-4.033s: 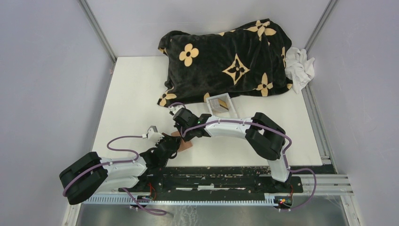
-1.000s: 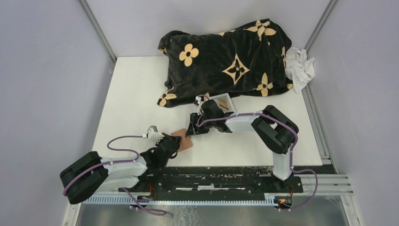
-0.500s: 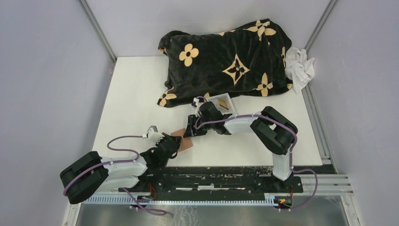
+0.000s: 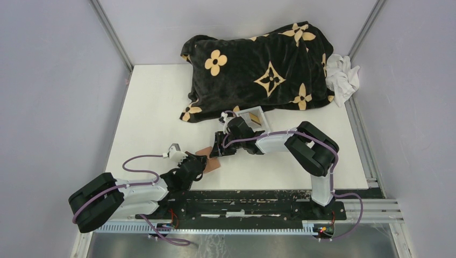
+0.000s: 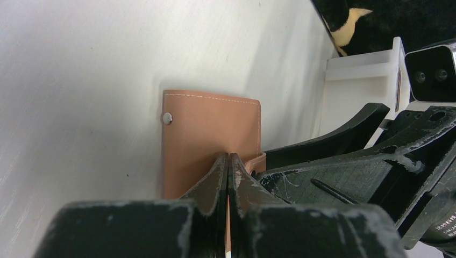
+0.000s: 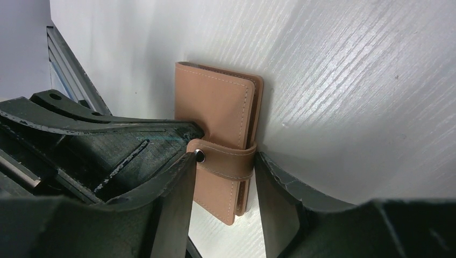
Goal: Put the credit cards into the card holder
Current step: Close the card holder at the center of the board.
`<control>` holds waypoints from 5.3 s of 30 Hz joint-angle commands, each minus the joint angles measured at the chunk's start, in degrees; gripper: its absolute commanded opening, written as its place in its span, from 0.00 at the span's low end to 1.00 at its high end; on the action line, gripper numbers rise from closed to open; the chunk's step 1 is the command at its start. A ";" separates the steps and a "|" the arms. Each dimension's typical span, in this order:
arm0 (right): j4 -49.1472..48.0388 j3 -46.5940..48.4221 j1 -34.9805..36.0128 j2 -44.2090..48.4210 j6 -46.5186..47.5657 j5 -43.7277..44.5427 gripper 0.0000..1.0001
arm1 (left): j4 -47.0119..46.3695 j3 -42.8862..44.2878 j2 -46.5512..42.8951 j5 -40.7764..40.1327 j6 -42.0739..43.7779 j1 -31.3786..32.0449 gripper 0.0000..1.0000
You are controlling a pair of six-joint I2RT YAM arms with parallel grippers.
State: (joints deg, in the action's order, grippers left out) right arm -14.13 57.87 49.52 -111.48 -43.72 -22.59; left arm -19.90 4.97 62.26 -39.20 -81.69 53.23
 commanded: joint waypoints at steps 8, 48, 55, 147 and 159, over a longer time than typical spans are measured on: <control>-0.51 1.23 1.45 -1.68 0.05 -0.48 0.50 | 6.56 -1.28 1.77 -0.95 -2.05 0.16 0.03; 8.80 6.23 1.81 -6.58 1.94 1.23 0.43 | 15.42 2.88 2.67 -5.70 -1.73 1.83 0.03; 9.29 6.97 1.81 -7.75 1.73 1.40 0.40 | 20.54 5.44 2.80 -9.49 -2.45 4.45 0.03; 11.56 11.62 2.69 -8.70 4.19 -2.87 0.48 | 39.94 7.60 -3.92 -17.54 -17.80 9.96 0.17; 13.73 13.18 3.19 -10.99 5.03 -2.49 0.48 | 39.85 7.73 -3.39 -17.49 -18.15 10.02 0.16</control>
State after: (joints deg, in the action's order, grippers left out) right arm -5.85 70.35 51.40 -119.11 -40.62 -26.74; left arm 18.26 12.43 57.67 -57.08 -97.51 63.09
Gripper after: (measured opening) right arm 0.479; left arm 0.164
